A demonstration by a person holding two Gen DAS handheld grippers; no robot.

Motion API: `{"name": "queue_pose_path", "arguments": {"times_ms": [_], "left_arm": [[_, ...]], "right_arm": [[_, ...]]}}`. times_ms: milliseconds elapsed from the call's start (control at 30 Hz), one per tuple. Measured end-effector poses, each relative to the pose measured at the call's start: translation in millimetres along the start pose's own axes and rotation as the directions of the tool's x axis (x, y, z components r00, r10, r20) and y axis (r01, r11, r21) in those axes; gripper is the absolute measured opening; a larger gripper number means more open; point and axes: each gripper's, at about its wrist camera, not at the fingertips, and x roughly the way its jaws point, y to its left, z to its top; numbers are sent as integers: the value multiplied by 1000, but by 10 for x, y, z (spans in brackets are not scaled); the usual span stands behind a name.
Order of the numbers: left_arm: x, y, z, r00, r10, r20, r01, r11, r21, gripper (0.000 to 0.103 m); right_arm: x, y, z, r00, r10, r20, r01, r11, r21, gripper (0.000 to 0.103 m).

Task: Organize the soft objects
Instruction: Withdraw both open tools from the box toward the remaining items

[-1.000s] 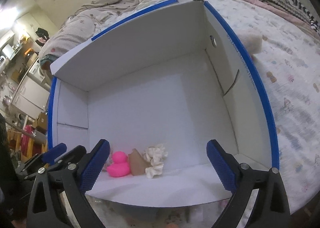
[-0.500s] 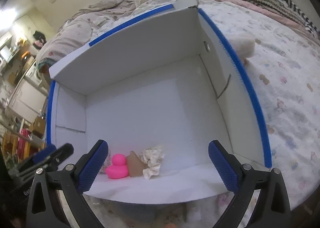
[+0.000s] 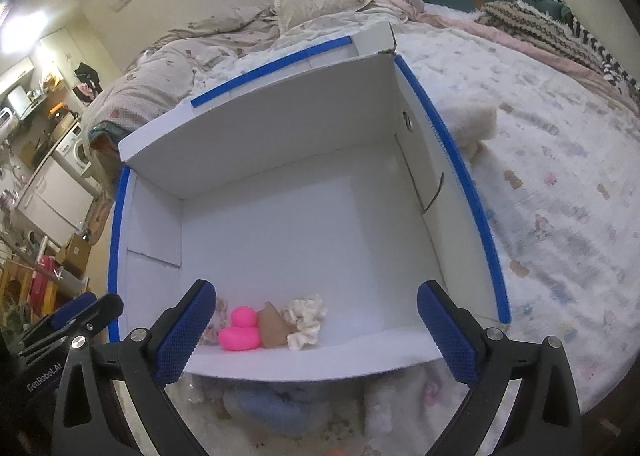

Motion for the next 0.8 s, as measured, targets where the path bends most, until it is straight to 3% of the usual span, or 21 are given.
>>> {"name": "queue_pose_path", "arguments": {"times_ms": [233,400,633,800], "left_arm": [[-86,159,-261,998,-10,-63,6,999,-52,64],[-187,257,-450,998,-22,-66,16,996,-86,64],[-164,469,-679,992,64,-106,-75,991,-110,64],[-29,632,-781,977,119,-178,-147,977,-154,64]], "right_arm": [[-233,65,-99,999,41,9,-40,997,-62,103],[-340,30,-239,998,64,4,-64,995,-73,103],[-354,-51,-400,996,91,-23,-91,996,-23,103],[-273,-45,-486,994,91,-62,-91,996,-4,103]]}}
